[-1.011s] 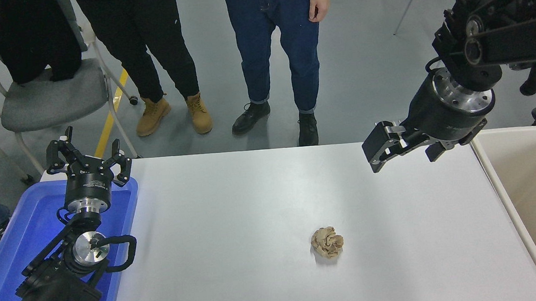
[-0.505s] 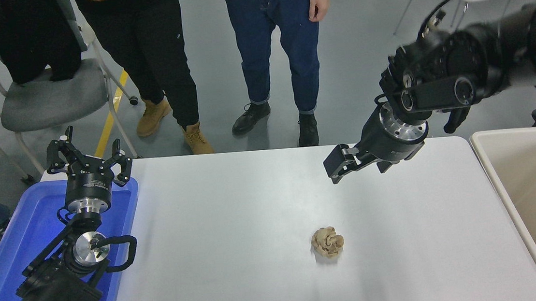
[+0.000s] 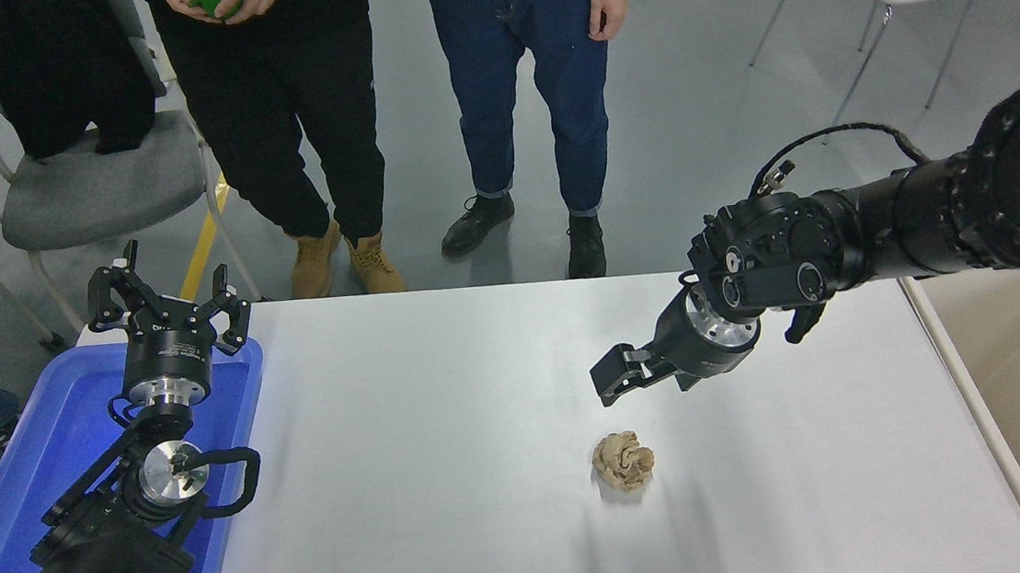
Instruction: Pick up paper ball place in dustbin
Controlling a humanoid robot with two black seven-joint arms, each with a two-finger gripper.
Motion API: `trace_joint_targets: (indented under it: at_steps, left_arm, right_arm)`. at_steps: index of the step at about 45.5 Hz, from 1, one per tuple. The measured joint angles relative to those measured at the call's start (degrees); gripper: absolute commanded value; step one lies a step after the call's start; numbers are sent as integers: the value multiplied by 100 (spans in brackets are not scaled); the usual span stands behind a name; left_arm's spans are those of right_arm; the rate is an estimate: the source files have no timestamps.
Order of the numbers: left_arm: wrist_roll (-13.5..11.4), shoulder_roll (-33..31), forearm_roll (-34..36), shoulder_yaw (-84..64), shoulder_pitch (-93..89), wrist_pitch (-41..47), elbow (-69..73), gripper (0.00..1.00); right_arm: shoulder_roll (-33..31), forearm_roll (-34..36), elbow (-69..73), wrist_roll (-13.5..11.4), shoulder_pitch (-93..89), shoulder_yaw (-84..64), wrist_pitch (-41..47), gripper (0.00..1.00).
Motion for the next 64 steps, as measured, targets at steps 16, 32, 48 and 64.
trace_joint_targets:
  at_steps: [16,32,48,64]
  left_arm:
    - [1,0,0,7,0,0,-3,99]
    - [6,0,3,13,-5,0,-3,99]
    - [6,0,5,18,-9,0,-3,99]
    - [10,0,5,24,-10,0,-3,99]
  right_arm:
    - [4,-347,-552,-3,-799,215,-353,100]
    - [5,-404,-937,-33,-1319,398,-486,100]
    - [5,-377,-1116,-94,-1582,638,-515,100]
    - [5,-356,-1156,-142,-1709,825,-520,100]
